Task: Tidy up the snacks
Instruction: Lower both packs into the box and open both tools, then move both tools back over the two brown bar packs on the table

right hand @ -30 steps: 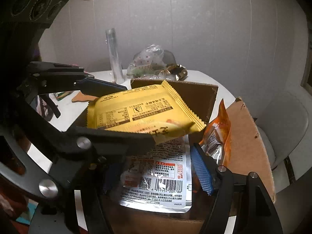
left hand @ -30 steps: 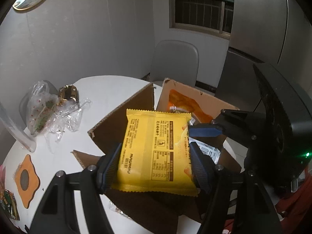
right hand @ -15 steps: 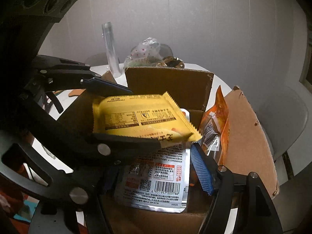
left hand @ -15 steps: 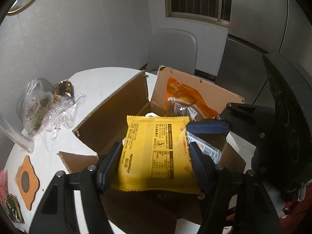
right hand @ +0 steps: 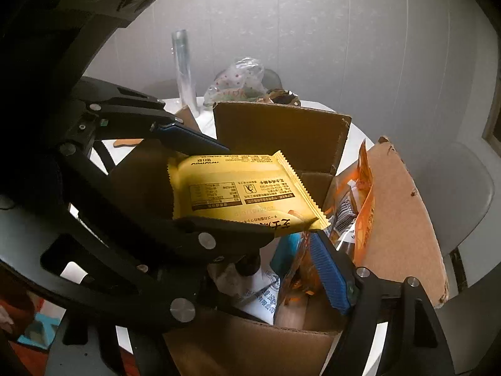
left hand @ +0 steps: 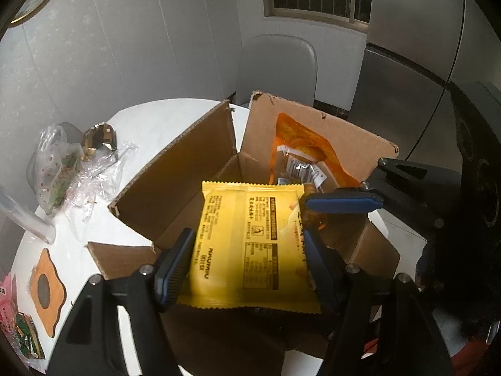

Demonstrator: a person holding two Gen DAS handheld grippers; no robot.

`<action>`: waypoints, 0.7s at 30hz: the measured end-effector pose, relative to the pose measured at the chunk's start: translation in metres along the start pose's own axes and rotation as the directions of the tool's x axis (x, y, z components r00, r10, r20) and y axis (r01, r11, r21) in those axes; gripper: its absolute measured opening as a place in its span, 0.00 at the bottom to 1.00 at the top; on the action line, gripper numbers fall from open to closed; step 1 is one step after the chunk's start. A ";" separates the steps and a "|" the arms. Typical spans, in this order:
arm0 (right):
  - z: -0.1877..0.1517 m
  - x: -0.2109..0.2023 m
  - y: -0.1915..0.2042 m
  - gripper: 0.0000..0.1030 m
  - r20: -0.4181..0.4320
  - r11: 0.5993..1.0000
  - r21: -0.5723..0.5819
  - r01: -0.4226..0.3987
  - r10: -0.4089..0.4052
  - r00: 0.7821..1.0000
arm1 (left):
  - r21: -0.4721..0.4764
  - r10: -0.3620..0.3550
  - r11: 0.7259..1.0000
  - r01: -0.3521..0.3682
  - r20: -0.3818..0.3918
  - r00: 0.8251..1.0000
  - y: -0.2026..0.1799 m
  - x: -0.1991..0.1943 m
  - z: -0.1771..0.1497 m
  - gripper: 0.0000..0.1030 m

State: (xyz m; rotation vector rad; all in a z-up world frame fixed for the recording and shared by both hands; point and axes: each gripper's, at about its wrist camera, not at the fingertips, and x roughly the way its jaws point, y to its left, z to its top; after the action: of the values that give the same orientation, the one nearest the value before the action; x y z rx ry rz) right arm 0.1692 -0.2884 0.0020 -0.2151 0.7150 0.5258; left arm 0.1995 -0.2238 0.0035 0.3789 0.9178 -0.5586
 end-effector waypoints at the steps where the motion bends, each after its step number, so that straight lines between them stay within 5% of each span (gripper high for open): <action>1: -0.001 -0.001 0.001 0.71 -0.002 1.000 -0.002 0.001 -0.001 1.000 | -0.001 0.000 1.000 0.000 -0.004 1.000 -0.001 0.000 0.000 0.66; 21: -0.015 -0.032 0.005 0.71 0.008 0.999 0.001 0.034 -0.034 0.999 | -0.006 0.036 0.999 -0.035 0.044 0.998 -0.003 -0.024 -0.002 0.73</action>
State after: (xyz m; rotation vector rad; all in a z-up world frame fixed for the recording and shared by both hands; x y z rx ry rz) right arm 0.1379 -0.3020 0.0120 -0.2244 0.7028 0.4935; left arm 0.1847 -0.2186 0.0219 0.3766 0.8686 -0.5300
